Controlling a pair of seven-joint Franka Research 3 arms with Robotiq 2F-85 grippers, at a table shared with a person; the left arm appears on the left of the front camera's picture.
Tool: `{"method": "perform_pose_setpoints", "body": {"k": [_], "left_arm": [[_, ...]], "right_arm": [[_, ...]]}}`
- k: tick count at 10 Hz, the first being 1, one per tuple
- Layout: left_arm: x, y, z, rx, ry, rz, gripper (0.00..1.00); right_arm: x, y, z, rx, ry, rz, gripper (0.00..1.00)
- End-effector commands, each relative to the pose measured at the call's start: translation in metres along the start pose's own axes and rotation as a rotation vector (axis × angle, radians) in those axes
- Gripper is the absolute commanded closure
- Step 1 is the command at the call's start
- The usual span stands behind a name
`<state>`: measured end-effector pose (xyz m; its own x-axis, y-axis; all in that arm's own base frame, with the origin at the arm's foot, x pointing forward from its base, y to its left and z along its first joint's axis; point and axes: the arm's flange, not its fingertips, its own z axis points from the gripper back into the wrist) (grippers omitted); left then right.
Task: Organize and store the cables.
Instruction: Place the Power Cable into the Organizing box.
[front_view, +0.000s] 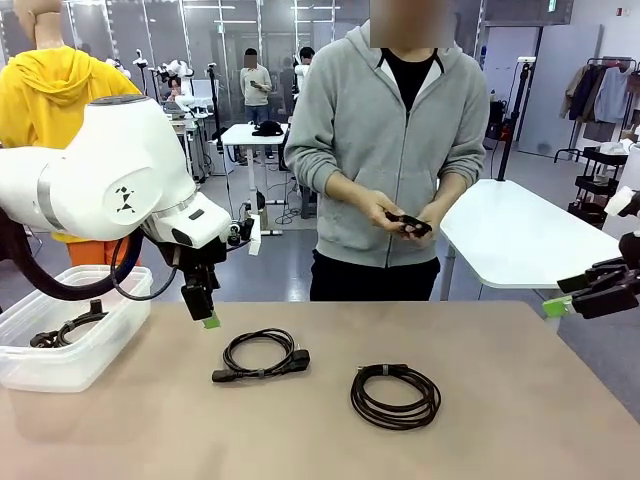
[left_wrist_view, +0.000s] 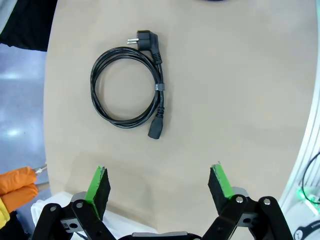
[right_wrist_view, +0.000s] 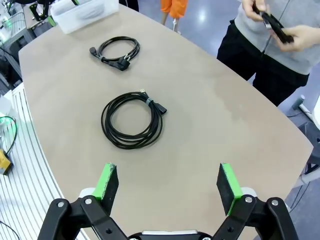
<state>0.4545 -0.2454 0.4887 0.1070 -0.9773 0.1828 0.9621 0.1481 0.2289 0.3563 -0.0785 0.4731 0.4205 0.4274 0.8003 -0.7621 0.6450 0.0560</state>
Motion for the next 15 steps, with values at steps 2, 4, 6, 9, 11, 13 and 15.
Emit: {"method": "perform_pose_setpoints", "body": {"k": [2, 4, 6, 9, 11, 13, 15], "left_arm": [[0.005, 0.0, -0.016, -0.062, 0.026, 0.017, 0.0], [0.021, 0.013, -0.058, -0.133, 0.046, -0.041, 0.0], [0.036, 0.021, -0.096, -0.138, 0.068, -0.007, 0.0], [0.053, 0.022, -0.146, -0.142, 0.045, 0.005, 0.0], [0.061, 0.029, -0.164, -0.164, 0.096, 0.009, 0.0], [0.062, 0.033, -0.171, -0.181, 0.12, 0.013, 0.0], [0.061, 0.038, -0.186, -0.206, 0.132, 0.023, 0.0]], "right_arm": [[-0.002, 0.002, 0.001, 0.013, -0.004, 0.022, 0.0], [-0.002, 0.002, 0.001, 0.013, -0.004, 0.022, 0.0], [-0.002, 0.002, 0.001, 0.013, -0.004, 0.022, 0.0], [-0.002, 0.002, 0.001, 0.013, -0.004, 0.022, 0.0], [-0.002, 0.002, 0.001, 0.013, -0.004, 0.022, 0.0], [-0.002, 0.002, 0.001, 0.013, -0.004, 0.022, 0.0], [-0.002, 0.002, 0.001, 0.013, -0.004, 0.022, 0.0]]}}
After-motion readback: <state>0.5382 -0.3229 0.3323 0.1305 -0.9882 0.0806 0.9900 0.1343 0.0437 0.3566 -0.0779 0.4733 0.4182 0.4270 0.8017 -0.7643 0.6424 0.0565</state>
